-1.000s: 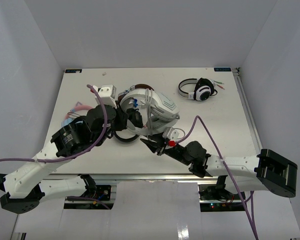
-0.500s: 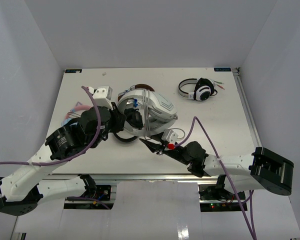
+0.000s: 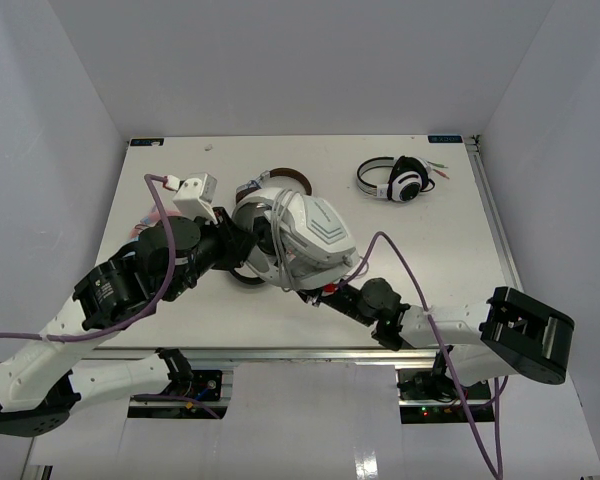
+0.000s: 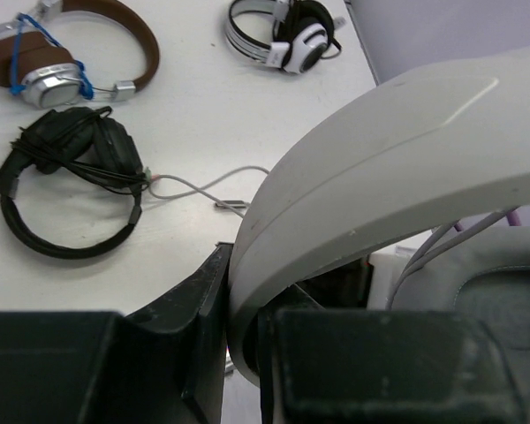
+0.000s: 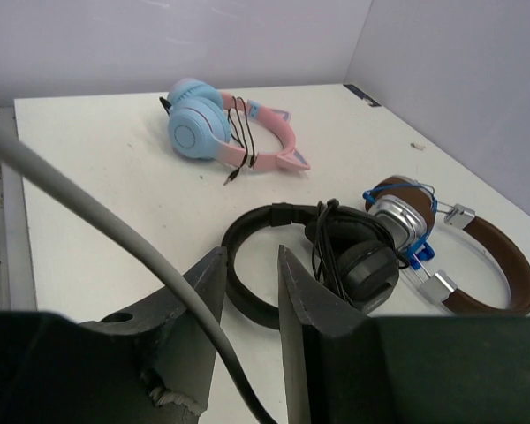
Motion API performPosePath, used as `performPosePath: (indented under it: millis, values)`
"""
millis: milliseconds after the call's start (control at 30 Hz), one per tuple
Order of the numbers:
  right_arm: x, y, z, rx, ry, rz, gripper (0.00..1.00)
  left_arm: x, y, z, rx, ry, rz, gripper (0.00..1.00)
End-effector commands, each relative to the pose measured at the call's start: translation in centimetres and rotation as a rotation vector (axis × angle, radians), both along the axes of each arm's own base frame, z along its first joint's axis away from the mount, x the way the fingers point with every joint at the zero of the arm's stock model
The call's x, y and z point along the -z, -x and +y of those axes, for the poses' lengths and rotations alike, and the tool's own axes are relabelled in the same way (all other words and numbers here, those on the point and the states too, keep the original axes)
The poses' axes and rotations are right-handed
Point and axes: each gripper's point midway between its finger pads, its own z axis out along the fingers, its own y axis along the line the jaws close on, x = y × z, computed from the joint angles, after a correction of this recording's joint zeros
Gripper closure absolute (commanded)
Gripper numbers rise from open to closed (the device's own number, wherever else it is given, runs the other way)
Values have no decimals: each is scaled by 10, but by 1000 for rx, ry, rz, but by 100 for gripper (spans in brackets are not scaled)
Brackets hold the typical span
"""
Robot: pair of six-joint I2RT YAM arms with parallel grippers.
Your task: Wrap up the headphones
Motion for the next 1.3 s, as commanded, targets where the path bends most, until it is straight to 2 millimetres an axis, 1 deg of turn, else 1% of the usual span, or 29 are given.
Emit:
performPosePath:
  millis: [0, 100, 200, 233, 300, 367, 400, 500, 567, 600, 667, 733, 767, 833, 867, 933, 1033, 1133, 1267]
  values:
    - [-13, -9, 1, 27, -47, -17, 64, -36, 14, -11, 83, 146, -32, 100]
    - [-15, -11, 3, 29, -57, -23, 65, -33, 14, -9, 80, 142, -31, 100]
    - [-16, -15, 4, 34, -61, -27, 69, -34, 16, -7, 78, 145, -33, 100]
    - [-17, -16, 4, 36, -64, -28, 72, -35, 17, -6, 80, 146, -35, 100]
    - [-16, -19, 2, 40, -67, -26, 82, -36, 18, -4, 83, 145, -38, 100]
    - [-14, -25, -1, 49, -71, -14, 88, -38, 20, -1, 90, 135, -42, 100]
    - [-12, -30, -6, 58, -78, 1, 90, -43, 22, 1, 97, 136, -51, 100]
    - [-13, -35, -20, 62, -103, 29, 92, -46, 32, -4, 208, 52, -86, 100]
    - [-11, -40, -37, 87, -106, 62, 92, -44, 42, -8, 309, -29, -100, 100]
    - [-14, -40, -43, 92, -110, 81, 92, -41, 48, -8, 358, -80, -94, 100]
    - [-13, -40, -48, 76, -74, 120, 92, -25, 50, -14, 448, -214, -89, 100]
    - [-17, -47, -57, 115, -53, 151, 92, -12, 48, -11, 471, -304, -83, 100]
    - [-25, -50, -65, 153, -62, 154, 92, -7, 46, -6, 463, -342, -78, 100]
    - [-31, -51, -76, 192, -74, 146, 92, -1, 44, -1, 463, -383, -84, 100]
    - [-37, -51, -80, 202, -90, 136, 91, -2, 45, -1, 472, -388, -93, 100]
    - [-43, -51, -89, 236, -103, 114, 86, 3, 52, -5, 537, -395, -102, 100]
    - [-50, -55, -101, 287, -141, 90, 81, 12, 56, -8, 583, -420, -85, 100]
    - [-56, -54, -108, 305, -171, 69, 81, 26, 51, -10, 582, -481, -41, 100]
    - [-68, -51, -114, 309, -194, 41, 81, 56, 36, -4, 531, -622, 35, 100]
